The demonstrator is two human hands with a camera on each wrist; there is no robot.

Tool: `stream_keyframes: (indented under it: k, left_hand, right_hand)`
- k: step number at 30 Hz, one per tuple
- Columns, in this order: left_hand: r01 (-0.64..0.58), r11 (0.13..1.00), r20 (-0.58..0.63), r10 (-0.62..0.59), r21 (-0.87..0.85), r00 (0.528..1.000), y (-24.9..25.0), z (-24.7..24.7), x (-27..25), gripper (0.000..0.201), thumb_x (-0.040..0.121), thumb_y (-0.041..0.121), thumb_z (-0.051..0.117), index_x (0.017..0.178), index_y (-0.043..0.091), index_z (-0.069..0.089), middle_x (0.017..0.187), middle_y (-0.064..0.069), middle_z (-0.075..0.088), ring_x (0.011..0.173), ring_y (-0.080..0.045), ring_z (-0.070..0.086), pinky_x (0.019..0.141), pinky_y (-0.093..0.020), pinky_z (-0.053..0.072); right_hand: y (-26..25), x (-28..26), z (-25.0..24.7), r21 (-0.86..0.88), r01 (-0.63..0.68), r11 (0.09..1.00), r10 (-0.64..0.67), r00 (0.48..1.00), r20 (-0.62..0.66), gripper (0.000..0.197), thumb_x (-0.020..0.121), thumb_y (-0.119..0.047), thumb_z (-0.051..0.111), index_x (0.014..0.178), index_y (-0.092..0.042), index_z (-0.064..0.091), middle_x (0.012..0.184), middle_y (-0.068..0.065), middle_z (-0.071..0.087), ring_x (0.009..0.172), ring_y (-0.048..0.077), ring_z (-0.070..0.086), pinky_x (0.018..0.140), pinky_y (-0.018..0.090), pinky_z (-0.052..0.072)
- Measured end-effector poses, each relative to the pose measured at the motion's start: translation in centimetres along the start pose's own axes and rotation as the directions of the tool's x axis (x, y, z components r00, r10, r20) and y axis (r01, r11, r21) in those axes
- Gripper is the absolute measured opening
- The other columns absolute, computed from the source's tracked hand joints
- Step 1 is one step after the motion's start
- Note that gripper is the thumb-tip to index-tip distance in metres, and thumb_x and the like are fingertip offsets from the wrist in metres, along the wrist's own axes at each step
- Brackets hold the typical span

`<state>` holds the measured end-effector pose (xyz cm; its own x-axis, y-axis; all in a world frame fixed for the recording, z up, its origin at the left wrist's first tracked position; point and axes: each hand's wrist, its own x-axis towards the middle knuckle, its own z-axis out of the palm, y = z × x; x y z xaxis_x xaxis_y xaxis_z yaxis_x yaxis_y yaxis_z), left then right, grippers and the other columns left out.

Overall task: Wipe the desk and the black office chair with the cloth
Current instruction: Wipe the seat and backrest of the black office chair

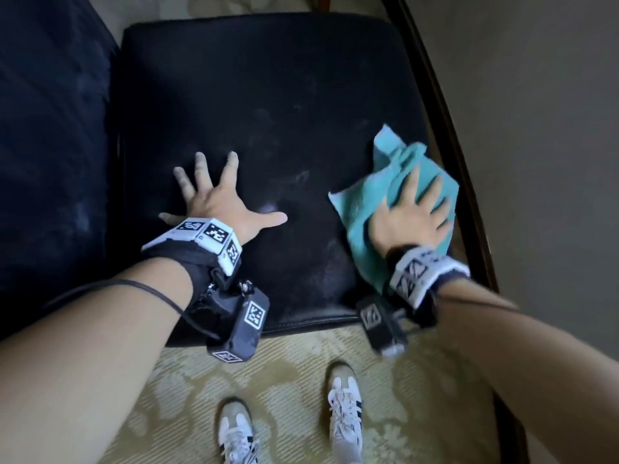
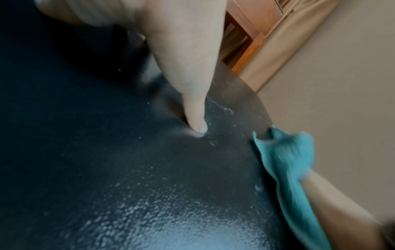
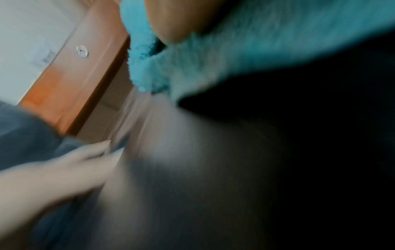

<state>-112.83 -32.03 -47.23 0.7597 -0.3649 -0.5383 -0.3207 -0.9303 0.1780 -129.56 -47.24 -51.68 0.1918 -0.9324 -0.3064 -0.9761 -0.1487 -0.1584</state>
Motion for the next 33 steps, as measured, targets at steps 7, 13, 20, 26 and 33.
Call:
stream_keyframes:
  k: [7,13,20,26,33]
  left_hand:
    - [0.052,0.998,0.013,-0.051,-0.023,0.999,-0.3,1.0,-0.7,0.121,0.055,0.073,0.073,0.148,0.047,-0.001,0.158,0.008,-0.019,0.145,-0.029,-0.019,0.100,-0.077,0.012]
    - [0.009,0.999,0.033,-0.008,-0.048,0.999,-0.3,0.1,0.0,0.107,0.069,0.043,0.074,0.148,0.047,0.001,0.157,0.008,-0.020,0.144,-0.030,-0.021,0.101,-0.078,0.010]
    - [-0.144,0.990,0.053,0.144,0.000,0.988,-2.1,-0.5,1.5,0.116,0.056,0.074,0.072,0.147,0.049,0.004,0.157,0.009,-0.018,0.144,-0.029,-0.022,0.096,-0.080,0.005]
    - [-0.296,0.949,0.129,0.281,0.111,0.951,-3.9,-2.3,4.0,0.085,0.080,0.058,0.061,0.144,0.053,0.005,0.156,0.013,-0.024,0.143,-0.028,-0.027,0.102,-0.078,-0.001]
    - [-0.547,0.813,0.230,0.504,0.197,0.832,-4.9,-5.4,6.6,0.118,0.054,0.063,0.081,0.144,0.057,0.005,0.157,0.016,-0.019,0.144,-0.021,-0.026,0.103,-0.077,0.000]
  right_hand:
    - [-1.4,-4.1,1.2,-0.187,0.480,0.857,-0.478,0.876,0.061,0.070,0.085,-0.052,0.015,0.153,-0.032,0.015,0.161,0.009,-0.002,0.145,0.042,-0.004,0.117,0.056,0.003]
    - [-3.9,-2.1,0.3,-0.207,0.657,0.725,-0.626,0.753,0.201,0.063,0.091,-0.069,0.020,0.148,-0.050,0.001,0.161,-0.006,-0.011,0.147,0.028,-0.015,0.118,0.051,-0.007]
    - [-11.9,3.3,0.7,-0.217,0.515,0.829,-0.492,0.857,0.155,0.062,0.093,-0.061,0.013,0.150,-0.043,-0.005,0.160,-0.001,-0.016,0.145,0.033,-0.017,0.116,0.055,-0.009]
    - [-8.6,-5.6,1.5,-0.243,0.824,0.512,-0.755,0.566,0.330,0.059,0.092,-0.063,0.006,0.148,-0.048,-0.008,0.160,-0.006,-0.017,0.146,0.025,-0.019,0.118,0.051,-0.008]
    - [-12.5,3.7,0.2,-0.106,0.380,0.919,-0.373,0.924,0.080,0.070,0.087,-0.074,0.012,0.150,-0.047,-0.003,0.160,-0.003,-0.015,0.147,0.023,-0.016,0.118,0.049,-0.008]
